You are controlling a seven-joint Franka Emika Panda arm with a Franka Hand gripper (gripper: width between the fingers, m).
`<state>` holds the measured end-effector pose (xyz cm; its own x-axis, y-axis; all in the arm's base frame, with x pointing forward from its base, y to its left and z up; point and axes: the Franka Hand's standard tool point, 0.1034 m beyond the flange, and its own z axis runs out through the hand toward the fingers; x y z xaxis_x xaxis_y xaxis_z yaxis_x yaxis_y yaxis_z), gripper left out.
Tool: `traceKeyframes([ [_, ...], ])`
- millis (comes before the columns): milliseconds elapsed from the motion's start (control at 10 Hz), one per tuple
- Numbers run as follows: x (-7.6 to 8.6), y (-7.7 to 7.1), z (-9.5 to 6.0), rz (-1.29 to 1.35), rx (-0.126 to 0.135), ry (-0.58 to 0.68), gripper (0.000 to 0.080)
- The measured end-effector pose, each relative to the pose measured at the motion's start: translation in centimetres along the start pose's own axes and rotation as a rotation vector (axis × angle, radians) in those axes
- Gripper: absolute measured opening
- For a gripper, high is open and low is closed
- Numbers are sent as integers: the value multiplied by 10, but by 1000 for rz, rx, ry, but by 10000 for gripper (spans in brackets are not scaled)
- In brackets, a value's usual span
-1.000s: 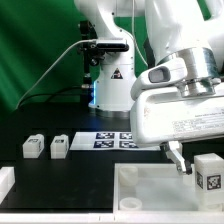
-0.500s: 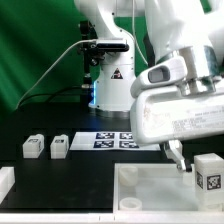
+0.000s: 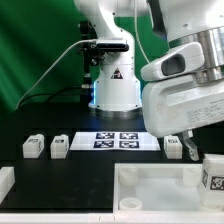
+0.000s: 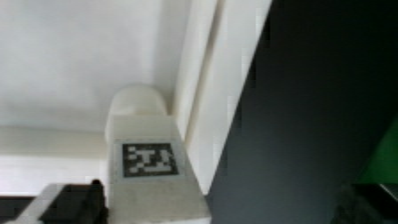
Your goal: Assemble one leg
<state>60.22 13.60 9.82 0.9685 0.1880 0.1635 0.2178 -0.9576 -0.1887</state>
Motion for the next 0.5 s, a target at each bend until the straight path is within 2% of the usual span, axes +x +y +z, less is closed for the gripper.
traceKeyframes([
  [200, -6, -3, -2, -26, 20, -184, 649],
  [300, -3, 3, -1, -32, 40, -251, 649],
  [400, 12, 31, -4, -22, 54, -317, 649],
  [500, 33, 48, -3, -7, 20, -244, 649],
])
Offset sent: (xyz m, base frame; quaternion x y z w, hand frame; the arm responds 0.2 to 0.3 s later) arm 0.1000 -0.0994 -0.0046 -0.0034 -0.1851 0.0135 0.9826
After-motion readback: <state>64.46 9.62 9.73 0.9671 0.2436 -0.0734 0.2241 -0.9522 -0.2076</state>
